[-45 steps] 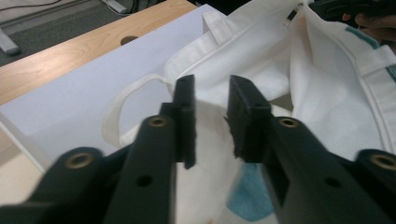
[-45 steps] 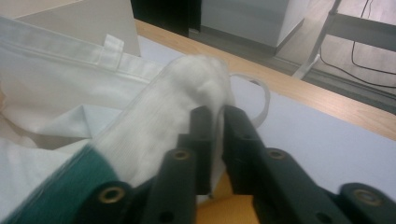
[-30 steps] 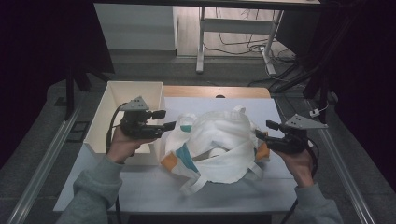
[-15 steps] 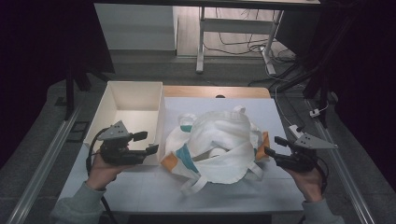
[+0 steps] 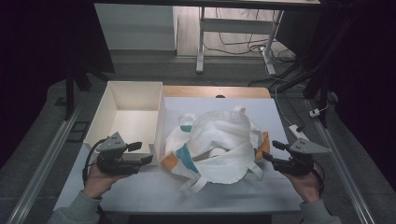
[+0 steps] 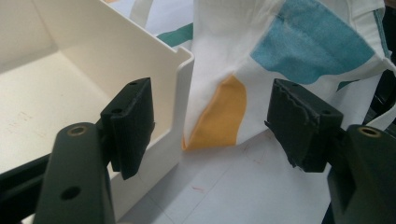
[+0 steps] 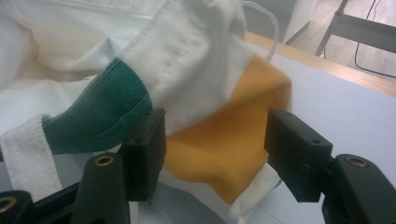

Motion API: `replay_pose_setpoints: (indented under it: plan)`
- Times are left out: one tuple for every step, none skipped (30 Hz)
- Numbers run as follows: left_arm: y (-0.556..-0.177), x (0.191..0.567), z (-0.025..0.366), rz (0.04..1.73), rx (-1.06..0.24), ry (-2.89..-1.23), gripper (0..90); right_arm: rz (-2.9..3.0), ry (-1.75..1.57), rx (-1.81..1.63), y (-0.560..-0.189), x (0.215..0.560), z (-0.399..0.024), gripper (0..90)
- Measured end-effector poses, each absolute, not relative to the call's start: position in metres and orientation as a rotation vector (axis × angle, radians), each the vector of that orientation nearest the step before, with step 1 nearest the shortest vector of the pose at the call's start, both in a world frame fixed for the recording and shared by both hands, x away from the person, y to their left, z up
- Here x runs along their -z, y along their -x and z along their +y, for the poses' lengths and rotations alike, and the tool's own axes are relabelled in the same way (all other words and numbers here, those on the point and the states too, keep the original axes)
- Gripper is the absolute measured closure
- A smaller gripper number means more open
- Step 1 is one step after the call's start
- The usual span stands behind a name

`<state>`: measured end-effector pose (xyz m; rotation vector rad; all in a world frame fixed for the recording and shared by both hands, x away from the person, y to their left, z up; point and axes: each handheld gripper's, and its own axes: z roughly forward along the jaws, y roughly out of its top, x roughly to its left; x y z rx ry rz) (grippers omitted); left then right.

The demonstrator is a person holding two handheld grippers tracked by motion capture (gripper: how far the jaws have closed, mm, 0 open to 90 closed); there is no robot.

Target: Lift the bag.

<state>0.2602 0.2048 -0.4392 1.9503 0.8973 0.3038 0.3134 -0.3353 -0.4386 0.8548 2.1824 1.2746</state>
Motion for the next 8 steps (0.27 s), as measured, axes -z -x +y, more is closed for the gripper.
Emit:
replay_pose_setpoints:
  plan:
    - [-0.2606,0.4396,0.2041,0.898,-0.302,-1.953,32.0,2.183,-0.851,-1.276,-0.3133,0.439,-0.3351,39.1]
    - [-0.2609,0.4401,0.2036,0.898,-0.3,-1.955,32.0,2.182,-0.849,-1.273,-0.313,0.4391,-0.3348,39.1]
    - [-0.261,0.4403,0.2031,0.899,-0.298,-1.955,31.9,2.18,-0.847,-1.269,-0.3128,0.4392,-0.3346,39.1]
    - [-0.2611,0.4405,0.2028,0.9,-0.299,-1.956,31.9,2.181,-0.845,-1.267,-0.3125,0.439,-0.3345,39.1]
    - [-0.2611,0.4405,0.2027,0.9,-0.299,-1.956,31.8,2.18,-0.843,-1.268,-0.3125,0.4389,-0.3345,39.1]
    - [-0.2612,0.4406,0.2027,0.9,-0.298,-1.956,31.9,2.179,-0.842,-1.269,-0.3125,0.4389,-0.3344,39.1]
    - [-0.2613,0.4408,0.2027,0.901,-0.299,-1.957,31.8,2.177,-0.841,-1.272,-0.3125,0.4389,-0.3343,39.1]
    - [-0.2613,0.441,0.2029,0.903,-0.299,-1.956,31.8,2.177,-0.838,-1.272,-0.3125,0.4389,-0.3342,39.1]
